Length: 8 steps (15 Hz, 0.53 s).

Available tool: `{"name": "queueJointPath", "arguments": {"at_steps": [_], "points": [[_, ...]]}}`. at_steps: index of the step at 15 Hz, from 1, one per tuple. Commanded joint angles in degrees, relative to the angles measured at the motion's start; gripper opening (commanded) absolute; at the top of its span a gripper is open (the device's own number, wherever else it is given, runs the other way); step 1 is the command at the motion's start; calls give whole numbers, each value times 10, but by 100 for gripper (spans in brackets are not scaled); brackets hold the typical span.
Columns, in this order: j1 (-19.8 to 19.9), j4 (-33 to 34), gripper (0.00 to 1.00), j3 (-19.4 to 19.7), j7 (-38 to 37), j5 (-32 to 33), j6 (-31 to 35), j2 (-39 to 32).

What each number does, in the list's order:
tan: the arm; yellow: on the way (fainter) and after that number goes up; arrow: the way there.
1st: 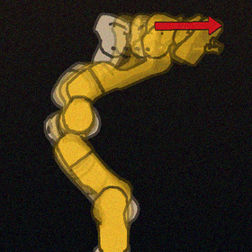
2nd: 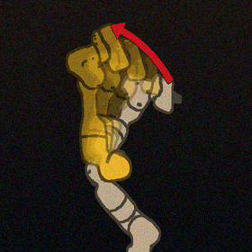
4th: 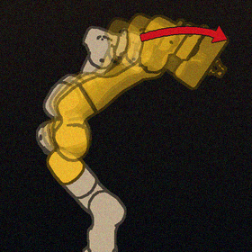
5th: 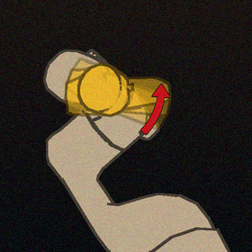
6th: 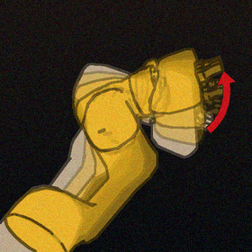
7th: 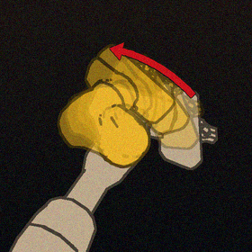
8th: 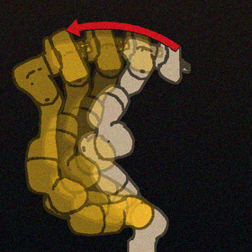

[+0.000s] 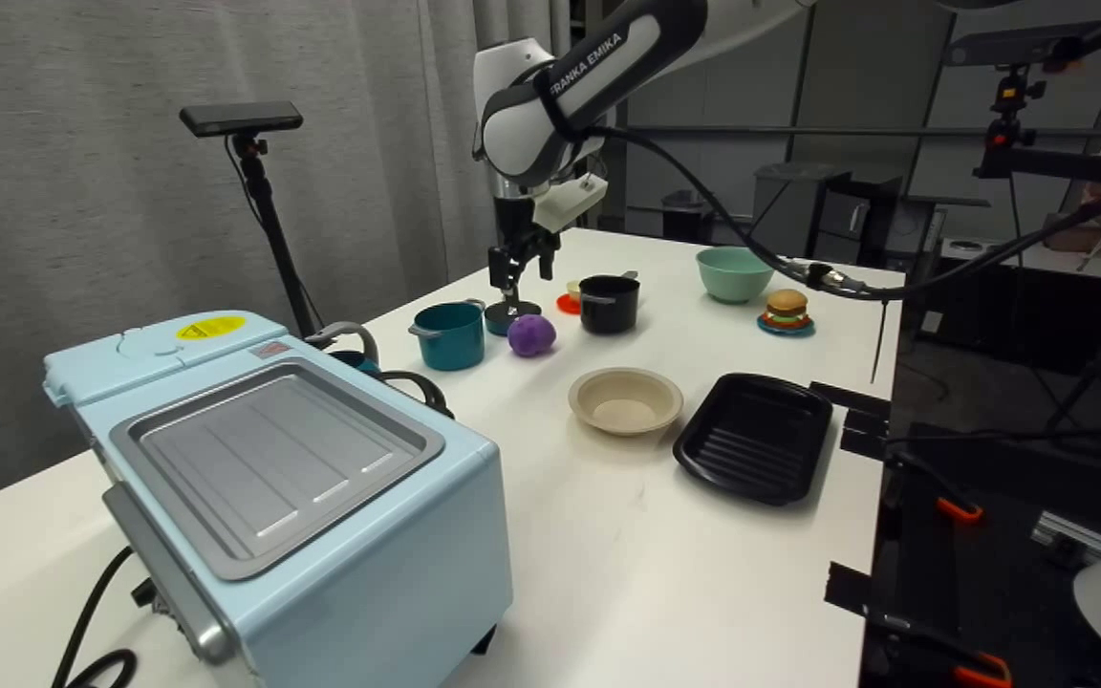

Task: Shift the purple toy to the white plate

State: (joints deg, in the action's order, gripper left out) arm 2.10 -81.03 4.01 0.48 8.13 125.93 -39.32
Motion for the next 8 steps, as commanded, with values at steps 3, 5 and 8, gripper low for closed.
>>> {"name": "queueJointPath", "arguments": {"at_steps": [3, 5, 8], "points": [[-14, 34, 100, 13, -22, 18, 59, -65], [-18, 43, 100, 19, -33, 22, 63, -83], [-25, 62, 100, 33, -51, 31, 55, -112]]}}
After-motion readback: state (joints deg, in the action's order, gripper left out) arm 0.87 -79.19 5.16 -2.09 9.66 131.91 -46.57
